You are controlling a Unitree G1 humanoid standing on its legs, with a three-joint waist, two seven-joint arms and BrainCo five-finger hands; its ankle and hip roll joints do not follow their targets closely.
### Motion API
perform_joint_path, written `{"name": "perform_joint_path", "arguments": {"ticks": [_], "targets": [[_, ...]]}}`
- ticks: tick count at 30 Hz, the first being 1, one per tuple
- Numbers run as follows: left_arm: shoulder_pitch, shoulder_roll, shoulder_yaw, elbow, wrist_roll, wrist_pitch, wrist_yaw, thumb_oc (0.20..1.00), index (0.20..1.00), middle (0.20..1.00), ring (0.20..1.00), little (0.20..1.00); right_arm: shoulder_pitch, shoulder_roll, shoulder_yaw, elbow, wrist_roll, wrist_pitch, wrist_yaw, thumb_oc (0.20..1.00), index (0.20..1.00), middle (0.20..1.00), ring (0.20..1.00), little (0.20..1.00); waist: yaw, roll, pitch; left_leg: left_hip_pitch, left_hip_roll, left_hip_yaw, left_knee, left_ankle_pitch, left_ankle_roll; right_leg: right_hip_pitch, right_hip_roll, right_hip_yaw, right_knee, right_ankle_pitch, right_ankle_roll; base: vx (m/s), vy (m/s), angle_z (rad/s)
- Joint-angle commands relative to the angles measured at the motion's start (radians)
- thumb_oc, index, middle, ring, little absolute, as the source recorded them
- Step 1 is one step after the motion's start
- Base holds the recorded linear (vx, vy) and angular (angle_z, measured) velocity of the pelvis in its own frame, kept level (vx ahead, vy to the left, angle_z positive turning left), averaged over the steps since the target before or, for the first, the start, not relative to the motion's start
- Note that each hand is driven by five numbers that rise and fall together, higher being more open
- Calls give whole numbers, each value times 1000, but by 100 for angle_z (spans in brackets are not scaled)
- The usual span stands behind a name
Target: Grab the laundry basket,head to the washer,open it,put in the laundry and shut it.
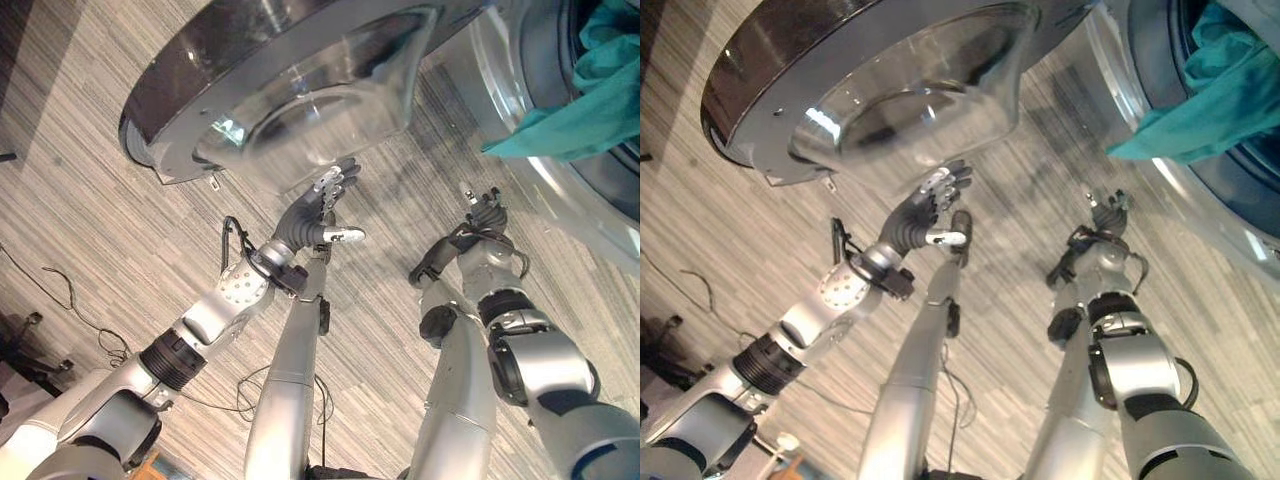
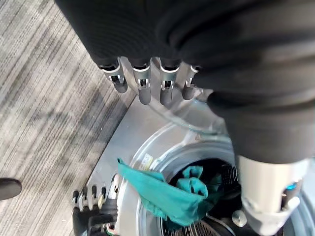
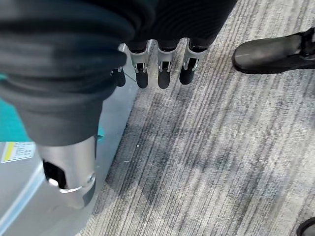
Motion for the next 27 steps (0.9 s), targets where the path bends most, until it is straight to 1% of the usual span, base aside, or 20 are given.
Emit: {"name": "perform_joint_path", "arguments": {"ticks": [1,4,6,11,13,15,16,17,20,21,22,27], "targets": [[85,6,41,-56,-2,-20,-6,1000,1000,1000,1000,1000,63,-66,-13,8,16,-19,-5,1000,1000,1000,1000,1000,14,79,-31,-1,-81,60,-51,-55,90,114,100,-2,124,-302,3,46,44,4],[104,-1,73,-40,-12,-22,10,1000,1000,1000,1000,1000,68,-82,-14,16,20,-9,-10,1000,1000,1000,1000,1000,18,69,-38,2,-84,64,-52,-62,93,119,101,1,116,-292,8,33,40,1],[118,-12,95,-38,-51,-34,22,1000,1000,1000,1000,1000,88,-102,-24,18,13,-6,-18,1000,1000,1000,1000,1000,15,68,-42,3,-89,71,-47,-68,98,124,98,4,117,-295,9,32,52,0],[126,0,116,-59,-65,-51,36,1000,1000,1000,1000,1000,73,-192,-58,55,24,4,-28,1000,1000,1000,1000,1000,19,89,-48,-14,-103,83,-24,-79,103,96,77,19,154,-307,6,25,71,2],[133,-2,127,-63,-66,-59,38,1000,1000,1000,1000,1000,26,-228,-39,54,13,4,-30,1000,1000,1000,1000,1000,30,97,-49,-23,-107,90,-28,-82,106,78,69,29,159,-300,16,26,104,7],[134,-6,131,-68,-70,-61,36,1000,1000,1000,1000,1000,6,-240,-33,54,6,5,-35,1000,1000,1000,1000,1000,34,101,-50,-29,-109,95,-29,-84,109,69,66,35,165,-296,23,23,79,-2],[137,-15,127,-79,-83,-69,33,1000,1000,1000,1000,1000,-20,-260,-36,34,19,-5,-40,1000,1000,1000,1000,1000,37,109,-52,-37,-117,101,-23,-89,114,58,58,48,173,-294,31,20,46,-6],[135,-16,127,-80,-84,-69,32,1000,1000,1000,1000,1000,-21,-263,-35,34,20,-4,-40,1000,1000,1000,1000,1000,37,110,-52,-39,-118,102,-21,-90,114,55,57,49,176,-295,31,29,64,-5],[142,-32,124,-104,-106,-80,27,1000,1000,1000,1000,1000,-61,-293,-23,-53,13,-30,-55,1000,1000,1000,1000,1000,38,130,-52,-61,-130,117,13,-103,119,32,29,71,210,-304,35,35,66,2],[141,-33,125,-104,-107,-80,27,1000,1000,1000,1000,1000,-61,-293,-22,-56,11,-29,-58,1000,1000,1000,1000,1000,37,131,-53,-64,-131,118,16,-105,120,29,27,72,214,-306,35,66,77,12],[139,-45,120,-109,-119,-86,32,1000,1000,1000,1000,1000,-89,-290,-13,-83,2,-40,-69,1000,1000,1000,1000,1000,43,140,-57,-75,-143,119,26,-111,124,18,13,76,231,-308,38,40,36,10],[135,-56,117,-134,-134,-91,37,1000,1000,1000,1000,1000,-145,-269,7,-103,-10,-53,-84,1000,1000,1000,1000,1000,58,150,-65,-97,-164,123,52,-130,138,-3,1,96,259,-306,45,49,59,7]]}}
